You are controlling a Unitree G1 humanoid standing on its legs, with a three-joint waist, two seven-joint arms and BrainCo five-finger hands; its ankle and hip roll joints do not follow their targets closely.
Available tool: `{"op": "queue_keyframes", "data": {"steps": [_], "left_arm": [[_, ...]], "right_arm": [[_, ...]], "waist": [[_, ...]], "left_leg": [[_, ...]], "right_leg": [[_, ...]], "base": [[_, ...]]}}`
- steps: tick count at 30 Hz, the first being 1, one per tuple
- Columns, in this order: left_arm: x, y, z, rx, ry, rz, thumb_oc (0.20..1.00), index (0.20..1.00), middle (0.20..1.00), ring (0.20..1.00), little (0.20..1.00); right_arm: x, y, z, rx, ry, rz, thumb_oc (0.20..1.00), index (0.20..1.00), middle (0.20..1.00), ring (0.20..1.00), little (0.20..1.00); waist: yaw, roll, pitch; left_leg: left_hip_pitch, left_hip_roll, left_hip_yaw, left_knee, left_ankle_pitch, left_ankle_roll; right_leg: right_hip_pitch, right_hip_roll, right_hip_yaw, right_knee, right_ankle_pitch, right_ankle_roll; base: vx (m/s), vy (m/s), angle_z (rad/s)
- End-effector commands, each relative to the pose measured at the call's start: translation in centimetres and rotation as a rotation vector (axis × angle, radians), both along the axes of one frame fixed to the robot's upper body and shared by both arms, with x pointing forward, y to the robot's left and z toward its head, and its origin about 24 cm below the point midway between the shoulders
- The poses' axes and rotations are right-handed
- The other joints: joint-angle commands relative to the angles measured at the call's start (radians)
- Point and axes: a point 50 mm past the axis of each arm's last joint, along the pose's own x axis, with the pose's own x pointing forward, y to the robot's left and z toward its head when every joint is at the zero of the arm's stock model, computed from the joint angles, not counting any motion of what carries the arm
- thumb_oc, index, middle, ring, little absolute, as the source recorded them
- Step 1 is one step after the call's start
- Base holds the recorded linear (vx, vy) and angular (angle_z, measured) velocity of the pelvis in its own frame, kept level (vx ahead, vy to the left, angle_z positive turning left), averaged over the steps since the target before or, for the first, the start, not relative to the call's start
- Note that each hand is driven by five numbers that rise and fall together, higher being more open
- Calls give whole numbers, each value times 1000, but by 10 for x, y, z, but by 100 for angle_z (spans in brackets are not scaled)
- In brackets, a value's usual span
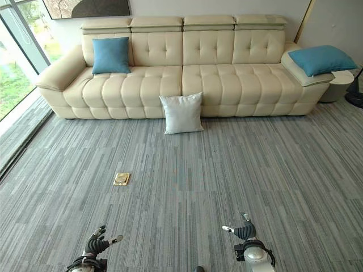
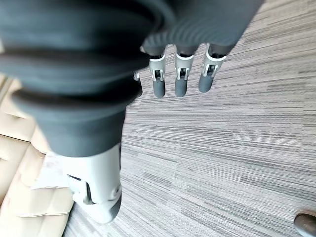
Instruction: Pick up all the scattered cushions and arrange them neatly on the sofa.
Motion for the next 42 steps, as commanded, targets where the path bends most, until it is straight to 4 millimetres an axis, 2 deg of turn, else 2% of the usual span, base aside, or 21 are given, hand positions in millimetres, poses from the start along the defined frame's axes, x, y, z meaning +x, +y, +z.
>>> {"op": "queue_keyframes", "data": {"steps": [1, 42], "left_arm": [[11, 16, 9, 59, -37, -19, 1000, 1000, 1000, 1000, 1000], [7, 7, 1, 18, 9, -49, 1000, 1000, 1000, 1000, 1000]], "right_arm": [[15, -1, 15, -13, -93, 19, 1000, 1000, 1000, 1000, 1000], [6, 6, 0, 23, -14, 16, 1000, 1000, 1000, 1000, 1000]], "waist": [[15, -39, -19], [15, -33, -17]], "left_leg": [[3, 43, 18, -8, -44, -79], [4, 40, 6, -8, -48, -78]], "right_leg": [[47, -82, 5, 1, -111, 130], [56, -84, -6, 1, -116, 130]], "base": [[0, 0, 0], [0, 0, 0]]}}
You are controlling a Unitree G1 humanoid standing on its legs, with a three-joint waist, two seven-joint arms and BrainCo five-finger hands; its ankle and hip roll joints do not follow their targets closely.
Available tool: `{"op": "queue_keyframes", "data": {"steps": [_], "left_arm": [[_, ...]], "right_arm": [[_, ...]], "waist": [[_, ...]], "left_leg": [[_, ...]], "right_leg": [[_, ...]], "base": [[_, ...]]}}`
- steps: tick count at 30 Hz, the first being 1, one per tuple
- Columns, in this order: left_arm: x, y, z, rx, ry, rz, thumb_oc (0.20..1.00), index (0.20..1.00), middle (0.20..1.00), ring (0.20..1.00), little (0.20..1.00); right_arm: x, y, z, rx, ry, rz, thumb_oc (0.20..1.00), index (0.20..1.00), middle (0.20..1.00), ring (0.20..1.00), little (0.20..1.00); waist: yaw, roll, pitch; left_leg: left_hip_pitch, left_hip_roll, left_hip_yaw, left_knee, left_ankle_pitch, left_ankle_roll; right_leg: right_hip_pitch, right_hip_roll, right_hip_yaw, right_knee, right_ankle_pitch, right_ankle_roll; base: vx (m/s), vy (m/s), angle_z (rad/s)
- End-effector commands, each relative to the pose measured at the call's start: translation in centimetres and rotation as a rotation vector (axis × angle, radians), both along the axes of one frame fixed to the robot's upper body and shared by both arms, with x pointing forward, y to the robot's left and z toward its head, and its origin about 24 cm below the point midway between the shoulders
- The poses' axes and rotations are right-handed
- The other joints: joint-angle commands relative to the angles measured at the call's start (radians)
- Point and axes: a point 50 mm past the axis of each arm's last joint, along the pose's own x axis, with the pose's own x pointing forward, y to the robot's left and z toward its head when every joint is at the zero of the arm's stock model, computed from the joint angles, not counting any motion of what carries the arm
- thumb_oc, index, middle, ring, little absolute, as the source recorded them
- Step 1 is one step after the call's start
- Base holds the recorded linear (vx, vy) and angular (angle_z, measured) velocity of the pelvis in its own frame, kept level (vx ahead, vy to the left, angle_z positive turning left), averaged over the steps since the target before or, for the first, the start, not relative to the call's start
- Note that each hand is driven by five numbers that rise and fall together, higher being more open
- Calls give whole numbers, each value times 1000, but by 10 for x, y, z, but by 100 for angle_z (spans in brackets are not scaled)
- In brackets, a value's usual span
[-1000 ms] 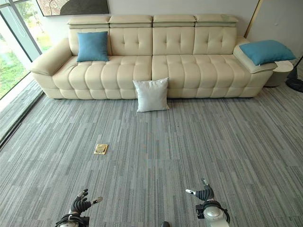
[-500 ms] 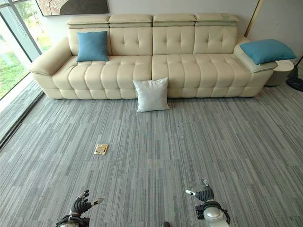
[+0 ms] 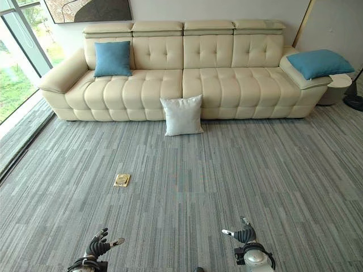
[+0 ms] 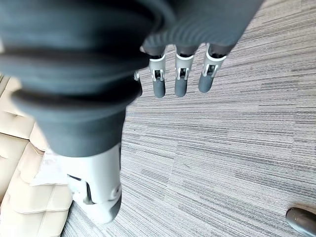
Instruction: Pick up all the scattered cushions and arrange them neatly on the sofa.
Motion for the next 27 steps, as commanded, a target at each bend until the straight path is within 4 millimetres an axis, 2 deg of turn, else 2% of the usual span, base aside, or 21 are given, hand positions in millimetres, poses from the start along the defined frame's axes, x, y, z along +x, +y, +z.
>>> {"op": "queue_keyframes", "data": {"steps": [1, 11, 16, 19, 21, 22, 23, 24, 26, 27], "left_arm": [[11, 9, 4, 43, -24, -19, 1000, 1000, 1000, 1000, 1000], [9, 12, 4, 46, -17, 1, 1000, 1000, 1000, 1000, 1000], [13, 16, 10, 46, -47, 20, 1000, 1000, 1000, 1000, 1000], [12, 25, 15, 84, -60, 3, 1000, 1000, 1000, 1000, 1000], [10, 29, 15, 97, -53, 11, 1000, 1000, 1000, 1000, 1000], [9, 36, 16, 114, -50, 37, 1000, 1000, 1000, 1000, 1000], [10, 39, 17, 126, -50, 46, 1000, 1000, 1000, 1000, 1000], [10, 39, 17, 126, -51, 46, 1000, 1000, 1000, 1000, 1000], [15, 39, 19, 127, -68, 53, 1000, 1000, 1000, 1000, 1000], [18, 37, 20, 119, -81, 52, 1000, 1000, 1000, 1000, 1000]], "right_arm": [[13, 5, 5, 9, -42, 11, 1000, 1000, 1000, 1000, 1000], [13, 5, 6, 5, -42, 16, 1000, 1000, 1000, 1000, 1000], [18, 2, 12, -14, -61, 28, 1000, 1000, 1000, 1000, 1000], [22, -1, 17, -16, -88, 24, 1000, 1000, 1000, 1000, 1000], [22, -3, 18, -23, -86, 22, 1000, 1000, 1000, 1000, 1000], [24, -3, 19, -17, -91, 12, 1000, 1000, 1000, 1000, 1000], [26, -2, 20, -17, -101, 18, 1000, 1000, 1000, 1000, 1000], [26, -2, 20, -17, -101, 18, 1000, 1000, 1000, 1000, 1000], [33, 2, 26, -16, -135, 31, 1000, 1000, 1000, 1000, 1000], [36, 2, 29, -17, -148, 35, 1000, 1000, 1000, 1000, 1000]], "waist": [[15, -35, -11], [17, -37, 4], [30, -41, 31], [38, -50, 51], [44, -52, 61], [48, -48, 87], [48, -49, 102], [48, -50, 102], [42, -40, 123], [39, -37, 132]], "left_leg": [[4, 40, 6, -2, -48, -76], [-9, 41, 1, -2, -47, -75], [-31, 29, -3, -2, -39, -61], [-59, 18, -4, 6, -42, -51], [-79, 9, -9, 17, -47, -39], [-85, 2, -19, 21, -58, -22], [-79, 0, -17, 18, -61, -15], [-80, -2, -16, 18, -61, -14], [-53, 2, -15, 11, -71, -7], [-38, 4, -14, 7, -75, -8]], "right_leg": [[52, -84, -7, 1, -111, 118], [36, -82, -7, 1, -107, 120], [20, -88, -9, 2, -102, 121], [-3, -99, -10, 16, -103, 128], [-37, -110, -12, 73, -115, 132], [-124, -139, -11, 241, -122, 143], [-161, -147, -9, 315, -103, 156], [-165, -149, -7, 321, -105, 157], [-262, -150, -2, 468, -66, 164], [-292, -145, -9, 470, -65, 154]], "base": [[0, 0, 0], [0, 0, 0], [-5, 47, -1], [8, 124, 0], [-28, 164, 0], [-49, 223, -2], [-40, 177, -4], [11, 91, 2], [120, 121, 14], [260, 65, -11]]}}
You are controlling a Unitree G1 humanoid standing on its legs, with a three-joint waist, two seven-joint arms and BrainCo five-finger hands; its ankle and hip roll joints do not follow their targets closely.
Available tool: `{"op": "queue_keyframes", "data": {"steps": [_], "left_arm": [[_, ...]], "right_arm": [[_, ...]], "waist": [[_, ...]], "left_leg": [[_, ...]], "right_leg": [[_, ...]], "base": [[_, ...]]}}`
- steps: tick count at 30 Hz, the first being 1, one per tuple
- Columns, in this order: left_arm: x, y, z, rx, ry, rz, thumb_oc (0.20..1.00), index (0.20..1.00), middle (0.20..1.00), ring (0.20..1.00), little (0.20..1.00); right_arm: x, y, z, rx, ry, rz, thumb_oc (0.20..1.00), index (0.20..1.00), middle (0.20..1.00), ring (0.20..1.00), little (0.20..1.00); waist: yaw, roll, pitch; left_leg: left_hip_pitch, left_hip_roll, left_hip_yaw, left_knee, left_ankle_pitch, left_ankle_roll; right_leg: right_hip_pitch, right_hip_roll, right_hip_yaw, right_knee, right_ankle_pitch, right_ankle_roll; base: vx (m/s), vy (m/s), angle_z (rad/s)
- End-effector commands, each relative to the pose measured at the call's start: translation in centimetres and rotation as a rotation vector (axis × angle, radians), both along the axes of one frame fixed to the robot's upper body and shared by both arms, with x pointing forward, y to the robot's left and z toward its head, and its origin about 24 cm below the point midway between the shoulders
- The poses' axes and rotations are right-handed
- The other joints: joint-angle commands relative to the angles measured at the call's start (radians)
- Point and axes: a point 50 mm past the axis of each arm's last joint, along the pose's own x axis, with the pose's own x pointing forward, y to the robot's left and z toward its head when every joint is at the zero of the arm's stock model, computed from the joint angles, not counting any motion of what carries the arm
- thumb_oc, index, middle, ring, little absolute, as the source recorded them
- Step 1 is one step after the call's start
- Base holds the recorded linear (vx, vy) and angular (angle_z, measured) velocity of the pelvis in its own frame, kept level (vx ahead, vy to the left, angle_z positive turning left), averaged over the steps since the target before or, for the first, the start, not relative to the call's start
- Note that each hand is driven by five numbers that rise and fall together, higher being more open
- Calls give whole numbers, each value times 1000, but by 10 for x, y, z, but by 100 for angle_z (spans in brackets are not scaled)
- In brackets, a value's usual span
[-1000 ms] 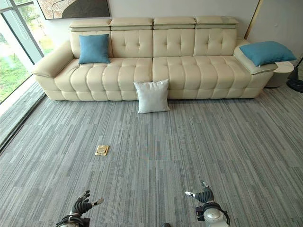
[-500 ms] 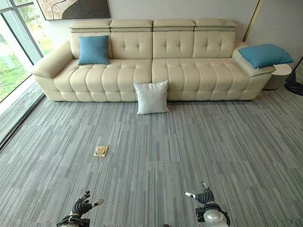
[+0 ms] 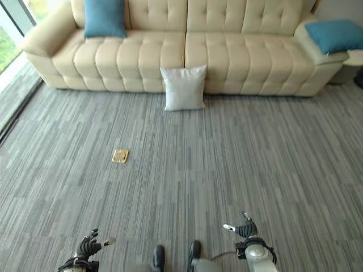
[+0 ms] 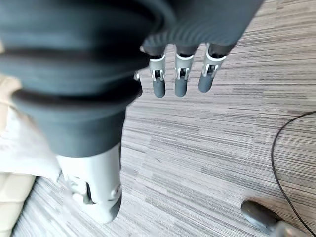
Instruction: Pick up all the scattered cushions and arrange them neatly on the sofa.
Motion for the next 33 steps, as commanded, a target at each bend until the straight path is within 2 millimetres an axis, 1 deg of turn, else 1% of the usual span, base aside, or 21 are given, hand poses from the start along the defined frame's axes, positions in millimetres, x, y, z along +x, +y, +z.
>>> {"op": "queue_keyframes", "data": {"steps": [1, 3, 4, 5, 6, 9, 10, 11, 13, 15, 16, 19, 20, 21, 23, 24, 26, 28, 29, 31, 33], "left_arm": [[20, 3, 14, 16, -106, 3, 1000, 1000, 1000, 1000, 1000], [25, 1, 16, -7, -128, 21, 1000, 1000, 1000, 1000, 1000], [31, -1, 18, -22, -150, 32, 1000, 1000, 1000, 1000, 1000], [34, -2, 20, -27, -163, 33, 1000, 1000, 1000, 1000, 1000], [35, -6, 20, -37, -169, 21, 1000, 1000, 1000, 1000, 1000], [35, -7, 19, -49, -168, 23, 1000, 1000, 1000, 1000, 1000], [33, -8, 19, -60, -170, 29, 1000, 1000, 1000, 1000, 1000], [31, -9, 18, -74, -167, 37, 1000, 1000, 1000, 1000, 1000], [32, -9, 18, -90, -172, 46, 1000, 1000, 1000, 1000, 1000], [35, -8, 19, -88, -177, 42, 1000, 1000, 1000, 1000, 1000], [36, -8, 19, -88, -174, 45, 1000, 1000, 1000, 1000, 1000], [29, -3, 17, -71, -145, 47, 1000, 1000, 1000, 1000, 1000], [26, -2, 16, -67, -135, 46, 1000, 1000, 1000, 1000, 1000], [24, -1, 15, -64, -129, 48, 1000, 1000, 1000, 1000, 1000], [22, 1, 15, -56, -122, 47, 1000, 1000, 1000, 1000, 1000], [21, 1, 15, -53, -116, 45, 1000, 1000, 1000, 1000, 1000], [21, 2, 15, -44, -113, 43, 1000, 1000, 1000, 1000, 1000], [20, 4, 14, -31, -106, 35, 1000, 1000, 1000, 1000, 1000], [10, 7, 11, -24, -83, 48, 1000, 1000, 1000, 1000, 1000], [7, 9, 11, -23, -77, 56, 1000, 1000, 1000, 1000, 1000], [3, 13, 9, -12, -60, 63, 1000, 1000, 1000, 1000, 1000]], "right_arm": [[30, 4, 24, 0, -140, 23, 1000, 1000, 1000, 1000, 1000], [32, 2, 25, -9, -143, 8, 1000, 1000, 1000, 1000, 1000], [31, -1, 26, -14, -141, -14, 1000, 1000, 1000, 1000, 1000], [29, -4, 25, -19, -138, -25, 1000, 1000, 1000, 1000, 1000], [22, -7, 21, -12, -123, -51, 1000, 1000, 1000, 1000, 1000], [20, -10, 19, -12, -116, -60, 1000, 1000, 1000, 1000, 1000], [17, -12, 19, -9, -113, -69, 1000, 1000, 1000, 1000, 1000], [16, -15, 19, -8, -116, -75, 1000, 1000, 1000, 1000, 1000], [18, -17, 21, -5, -128, -83, 1000, 1000, 1000, 1000, 1000], [19, -19, 21, -4, -127, -89, 1000, 1000, 1000, 1000, 1000], [20, -20, 21, -4, -125, -93, 1000, 1000, 1000, 1000, 1000], [18, -21, 20, -3, -114, -88, 1000, 1000, 1000, 1000, 1000], [18, -20, 20, -4, -110, -79, 1000, 1000, 1000, 1000, 1000], [16, -20, 19, -8, -106, -71, 1000, 1000, 1000, 1000, 1000], [15, -20, 18, -15, -96, -66, 1000, 1000, 1000, 1000, 1000], [14, -20, 17, -18, -91, -64, 1000, 1000, 1000, 1000, 1000], [11, -20, 14, -26, -74, -64, 1000, 1000, 1000, 1000, 1000], [11, -20, 14, -33, -68, -62, 1000, 1000, 1000, 1000, 1000], [10, -14, 12, -21, -60, -35, 1000, 1000, 1000, 1000, 1000], [12, -12, 12, -21, -64, -21, 1000, 1000, 1000, 1000, 1000], [12, -9, 11, -19, -52, -12, 1000, 1000, 1000, 1000, 1000]], "waist": [[10, -1, 13], [-7, -2, 20], [-23, -7, 20], [-35, -6, 20], [-43, -5, 0], [-51, -5, -14], [-59, -2, -24], [-63, 4, -28], [-57, -1, -19], [-45, -14, -2], [-39, -25, 4], [-15, -49, 3], [-6, -51, 0], [1, -49, -3], [15, -38, -9], [23, -36, -9], [42, -38, -9], [53, -36, -15], [69, -30, -38], [77, -33, -43], [83, -50, -50]], "left_leg": [[62, 30, -1, -7, -79, -76], [89, 25, -10, -9, -100, -84], [112, 23, -24, -9, -122, -96], [126, 25, -35, -9, -138, -101], [171, 32, -42, -9, -184, -106], [180, 41, -42, 0, -195, -112], [177, 53, -38, 40, -210, -122], [141, 69, -28, 178, -188, -145], [61, 69, -26, 346, -131, -170], [-31, 80, -19, 461, -85, -170], [-81, 89, -5, 475, -88, -162], [-152, 85, 6, 382, -132, -131], [-169, 87, -3, 339, -115, -132], [-179, 93, -17, 282, -75, -140], [-231, 117, -37, 174, 32, -158], [-243, 122, -38, 124, 69, -167], [-282, 121, -39, 52, 96, -175], [-306, 119, -24, 42, 115, -181], [-280, 118, -36, 40, 122, -169], [-294, 106, -48, 71, 119, -161], [-289, 92, -48, 107, 96, -149]], "right_leg": [[-55, -52, -50, -7, 0, 34], [-80, -41, -88, -105, 33, 38], [-90, -38, -108, -192, 51, 54], [-91, -32, -109, -211, 56, 58], [-60, -25, -114, -221, 48, 36], [-50, -24, -119, -219, 41, 27], [-33, -19, -124, -220, 32, 17], [8, 0, -122, -230, 11, -5], [54, 16, -110, -254, -13, -32], [94, 20, -105, -273, -36, -53], [112, 14, -102, -281, -49, -56], [164, 13, -81, -301, -76, -52], [181, 19, -73, -308, -85, -52], [196, 27, -65, -312, -94, -53], [230, 48, -59, -322, -117, -54], [252, 54, -52, -327, -130, -56], [292, 64, -36, -336, -150, -54], [325, 69, -22, -343, -164, -47], [353, 70, 5, -342, -180, -34], [361, 59, 15, -332, -182, -35], [360, 39, 30, -294, -185, -27]], "base": [[258, -15, -27], [326, -76, -3], [416, -118, 31], [689, -215, 48], [478, -152, 54], [305, -115, 60], [346, -164, 44], [450, -222, 45], [284, -177, 40], [172, -125, 2], [207, -87, -17], [278, -21, -10], [300, 38, -12], [305, 58, -33], [322, 70, -40], [331, 78, -9], [355, 98, -3], [429, 201, -23], [466, 299, -43], [274, 191, -54], [300, 202, -105]]}}
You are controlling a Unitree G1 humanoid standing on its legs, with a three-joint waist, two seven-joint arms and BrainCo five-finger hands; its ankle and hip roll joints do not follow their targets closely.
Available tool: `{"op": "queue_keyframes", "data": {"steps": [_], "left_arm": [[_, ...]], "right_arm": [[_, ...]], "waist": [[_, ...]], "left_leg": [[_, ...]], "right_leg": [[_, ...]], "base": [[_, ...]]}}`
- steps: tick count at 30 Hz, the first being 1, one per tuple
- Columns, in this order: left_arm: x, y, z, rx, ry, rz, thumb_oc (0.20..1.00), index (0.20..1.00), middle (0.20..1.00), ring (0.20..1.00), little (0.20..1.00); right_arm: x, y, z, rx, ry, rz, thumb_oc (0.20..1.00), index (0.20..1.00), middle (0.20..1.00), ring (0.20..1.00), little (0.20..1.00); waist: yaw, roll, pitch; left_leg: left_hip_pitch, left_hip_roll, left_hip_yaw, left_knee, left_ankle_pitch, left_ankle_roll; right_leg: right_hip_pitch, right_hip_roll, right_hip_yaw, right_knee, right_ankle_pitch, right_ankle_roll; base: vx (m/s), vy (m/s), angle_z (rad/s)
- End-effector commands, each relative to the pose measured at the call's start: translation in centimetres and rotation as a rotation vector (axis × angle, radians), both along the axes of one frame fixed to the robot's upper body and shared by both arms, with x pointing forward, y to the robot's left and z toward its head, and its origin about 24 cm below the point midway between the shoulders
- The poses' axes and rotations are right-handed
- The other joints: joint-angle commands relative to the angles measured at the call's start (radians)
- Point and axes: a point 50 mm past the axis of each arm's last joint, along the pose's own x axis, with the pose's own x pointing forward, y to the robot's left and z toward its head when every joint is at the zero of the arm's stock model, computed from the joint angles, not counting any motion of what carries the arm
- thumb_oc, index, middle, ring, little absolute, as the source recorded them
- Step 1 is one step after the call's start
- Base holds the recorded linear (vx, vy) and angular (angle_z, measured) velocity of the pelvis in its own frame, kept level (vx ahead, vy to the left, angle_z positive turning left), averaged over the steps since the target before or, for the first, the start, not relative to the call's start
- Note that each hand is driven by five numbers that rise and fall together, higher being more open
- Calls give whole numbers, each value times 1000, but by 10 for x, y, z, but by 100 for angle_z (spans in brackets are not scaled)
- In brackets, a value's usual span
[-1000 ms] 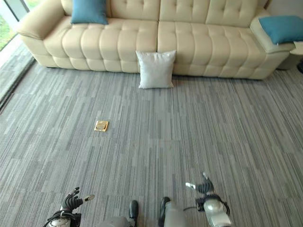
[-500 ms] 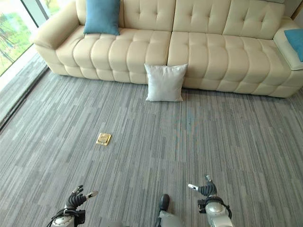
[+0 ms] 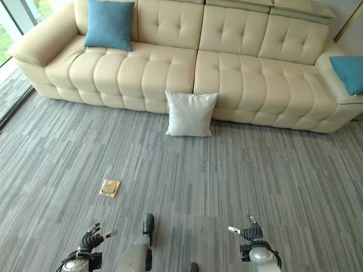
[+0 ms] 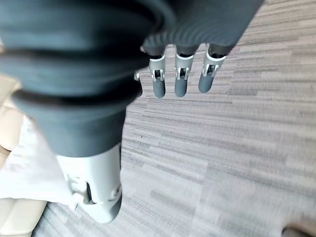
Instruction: Pick up all the scattered cushions and arrange them neatly on the sofa.
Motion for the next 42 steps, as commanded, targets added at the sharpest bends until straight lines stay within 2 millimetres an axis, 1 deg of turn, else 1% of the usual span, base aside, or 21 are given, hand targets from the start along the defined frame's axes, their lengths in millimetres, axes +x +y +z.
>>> {"op": "queue_keyframes", "data": {"steps": [1, 2, 3, 4, 5, 8, 10, 12, 13, 15, 17, 19, 24, 25, 26, 30, 32, 34, 36, 38, 42], "left_arm": [[9, 17, 13, 72, -47, -38, 1000, 1000, 1000, 1000, 1000], [8, 20, 14, 77, -46, -34, 1000, 1000, 1000, 1000, 1000], [9, 20, 14, 77, -47, -34, 1000, 1000, 1000, 1000, 1000], [8, 24, 15, 89, -45, -30, 1000, 1000, 1000, 1000, 1000], [8, 25, 15, 93, -43, -32, 1000, 1000, 1000, 1000, 1000], [12, 25, 17, 100, -54, -37, 1000, 1000, 1000, 1000, 1000], [18, 22, 20, 93, -82, -51, 1000, 1000, 1000, 1000, 1000], [20, 20, 21, 91, -90, -55, 1000, 1000, 1000, 1000, 1000], [22, 20, 23, 88, -101, -54, 1000, 1000, 1000, 1000, 1000], [29, 18, 26, 90, -128, -54, 1000, 1000, 1000, 1000, 1000], [33, 15, 28, 88, -143, -72, 1000, 1000, 1000, 1000, 1000], [38, 6, 29, 60, -165, -88, 1000, 1000, 1000, 1000, 1000], [42, 0, 29, 31, -180, -99, 1000, 1000, 1000, 1000, 1000], [42, -2, 29, 21, -182, -102, 1000, 1000, 1000, 1000, 1000], [42, -3, 29, 18, -181, -102, 1000, 1000, 1000, 1000, 1000], [37, -2, 26, 21, -154, -112, 1000, 1000, 1000, 1000, 1000], [35, -1, 25, 25, -146, -116, 1000, 1000, 1000, 1000, 1000], [33, 1, 25, 34, -137, -117, 1000, 1000, 1000, 1000, 1000], [32, 2, 25, 36, -134, -115, 1000, 1000, 1000, 1000, 1000], [33, 3, 26, 46, -138, -115, 1000, 1000, 1000, 1000, 1000], [31, 6, 26, 55, -133, -112, 1000, 1000, 1000, 1000, 1000]], "right_arm": [[22, -6, 16, -43, -75, 46, 1000, 1000, 1000, 1000, 1000], [23, -5, 15, -42, -68, 53, 1000, 1000, 1000, 1000, 1000], [23, -5, 16, -43, -69, 53, 1000, 1000, 1000, 1000, 1000], [24, -2, 15, -41, -64, 62, 1000, 1000, 1000, 1000, 1000], [23, 0, 14, -35, -59, 64, 1000, 1000, 1000, 1000, 1000], [24, 1, 14, -25, -64, 58, 1000, 1000, 1000, 1000, 1000], [28, -1, 17, -28, -80, 49, 1000, 1000, 1000, 1000, 1000], [29, -2, 18, -34, -84, 48, 1000, 1000, 1000, 1000, 1000], [30, -4, 20, -40, -87, 45, 1000, 1000, 1000, 1000, 1000], [29, -4, 21, -49, -90, 44, 1000, 1000, 1000, 1000, 1000], [26, -5, 19, -41, -83, 39, 1000, 1000, 1000, 1000, 1000], [23, -10, 19, -36, -88, 15, 1000, 1000, 1000, 1000, 1000], [25, -19, 23, -51, -99, -3, 1000, 1000, 1000, 1000, 1000], [26, -22, 24, -57, -101, -13, 1000, 1000, 1000, 1000, 1000], [26, -24, 25, -59, -105, -15, 1000, 1000, 1000, 1000, 1000], [26, -29, 26, -71, -104, -22, 1000, 1000, 1000, 1000, 1000], [25, -30, 26, -75, -102, -22, 1000, 1000, 1000, 1000, 1000], [24, -29, 25, -78, -93, -22, 1000, 1000, 1000, 1000, 1000], [23, -28, 23, -77, -87, -22, 1000, 1000, 1000, 1000, 1000], [20, -25, 20, -76, -68, -19, 1000, 1000, 1000, 1000, 1000], [17, -22, 17, -77, -48, 0, 1000, 1000, 1000, 1000, 1000]], "waist": [[22, -12, -5], [21, -14, 2], [22, -13, 0], [12, -7, 14], [4, 1, 20], [-13, 21, 30], [-36, 40, 44], [-44, 43, 52], [-52, 47, 61], [-85, 39, 61], [-91, 33, 55], [-106, 40, 33], [-111, 51, 28], [-102, 53, 37], [-98, 49, 40], [-79, 29, 38], [-64, 26, 41], [-46, 29, 46], [-38, 30, 45], [-14, 30, 41], [3, 29, 19]], "left_leg": [[4, 14, -13, 36, -64, 4], [24, 8, -7, 39, -83, 19], [21, 10, -7, 38, -81, 19], [62, -2, 9, 39, -113, 49], [87, -4, 12, 32, -121, 60], [145, 1, 24, 0, -135, 67], [209, -2, 32, -28, -161, 65], [233, -7, 30, -35, -170, 61], [262, -6, 28, -42, -185, 54], [322, 1, 12, -71, -207, 29], [350, 3, 8, -71, -233, 19], [365, 44, -2, -20, -270, -2], [329, 54, -23, 120, -236, -25], [295, 51, -34, 178, -191, -29], [262, 45, -41, 191, -186, -25], [156, 18, -29, 150, -218, -8], [98, 18, -26, 124, -176, -13], [38, 31, -27, 86, -105, -24], [28, 34, -24, 59, -84, -28], [-38, 46, -12, 1, -31, -41], [-33, 59, 32, -16, -15, -36]], "right_leg": [[-25, 22, -8, 180, -23, 47], [-63, 10, -3, 270, 2, 60], [-67, 12, -2, 270, 4, 59], [-144, -9, 0, 428, 71, 89], [-191, -18, -4, 502, 105, 91], [-267, -38, -39, 556, 131, 77], [-327, -63, -111, 454, 111, 59], [-343, -63, -125, 398, 111, 59], [-347, -60, -134, 331, 115, 65], [-392, -60, -117, 172, 174, 96], [-360, -58, -116, 127, 174, 98], [-327, -31, -118, 158, 143, 60], [-296, 4, -126, 163, 94, 17], [-266, 15, -124, 153, 72, 3], [-251, 15, -123, 146, 62, -2], [-186, 14, -116, 108, 32, -3], [-149, 24, -109, 88, 17, -3], [-110, 36, -102, 76, 1, -3], [-95, 41, -97, 70, -6, -3], [-45, 51, -81, 62, -30, 4], [-3, 50, -64, 65, -49, 21]], "base": [[341, 278, -53], [233, 217, -12], [204, 207, -36], [186, 198, -36], [187, 197, -15], [261, 151, 8], [279, 37, -20], [203, -35, 4], [323, -96, 3], [497, -203, -7], [493, -222, 30], [519, -277, 31], [292, -173, 32], [186, -99, -8], [286, -124, -4], [254, -37, 5], [253, 21, -1], [277, 56, -15], [187, 51, -13], [381, 156, -18], [282, 167, -17]]}}
